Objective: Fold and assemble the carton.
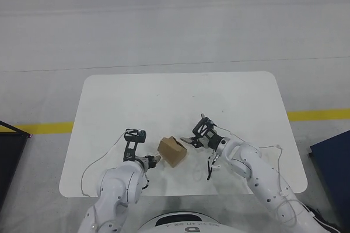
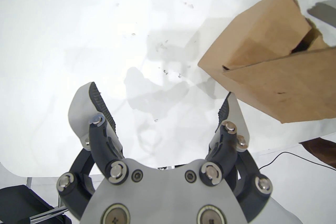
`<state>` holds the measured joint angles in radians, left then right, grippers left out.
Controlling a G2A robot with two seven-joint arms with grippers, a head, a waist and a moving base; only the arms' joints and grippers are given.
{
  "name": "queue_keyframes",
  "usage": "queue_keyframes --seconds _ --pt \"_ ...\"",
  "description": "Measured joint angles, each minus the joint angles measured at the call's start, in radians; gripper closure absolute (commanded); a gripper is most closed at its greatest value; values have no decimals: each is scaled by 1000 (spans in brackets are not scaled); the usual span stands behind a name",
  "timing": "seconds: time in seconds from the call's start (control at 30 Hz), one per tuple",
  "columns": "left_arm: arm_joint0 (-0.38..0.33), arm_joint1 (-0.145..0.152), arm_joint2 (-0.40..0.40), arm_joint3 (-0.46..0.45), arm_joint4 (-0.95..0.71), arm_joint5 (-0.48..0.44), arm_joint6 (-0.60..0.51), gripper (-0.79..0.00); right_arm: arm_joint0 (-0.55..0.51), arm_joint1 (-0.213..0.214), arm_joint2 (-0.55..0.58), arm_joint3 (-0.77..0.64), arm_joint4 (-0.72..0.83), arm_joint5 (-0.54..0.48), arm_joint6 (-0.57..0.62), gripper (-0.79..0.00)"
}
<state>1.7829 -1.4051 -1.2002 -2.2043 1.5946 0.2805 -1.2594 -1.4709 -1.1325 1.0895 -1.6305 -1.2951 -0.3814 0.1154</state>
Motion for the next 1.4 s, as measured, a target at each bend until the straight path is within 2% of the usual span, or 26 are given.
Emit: queue_keyframes --seconds 0.23,0.47,0.57,0.8,1.4 --pt "24 -2 25 -85 -43 -5 62 -785 -56 10 50 -34 3 16 -30 -785" --pt "-42 -9 90 7 13 1 67 -785 -105 16 95 -98 11 40 -76 -785" --pt "-61 -12 107 32 37 17 57 -785 -129 22 115 -138 4 15 -86 -785" --pt "-63 -15 102 25 42 27 42 -785 -132 28 121 -146 -6 -42 -19 -785" --pt "-74 -20 94 36 35 24 34 -785 -112 29 87 -120 -6 -123 -1 -785"
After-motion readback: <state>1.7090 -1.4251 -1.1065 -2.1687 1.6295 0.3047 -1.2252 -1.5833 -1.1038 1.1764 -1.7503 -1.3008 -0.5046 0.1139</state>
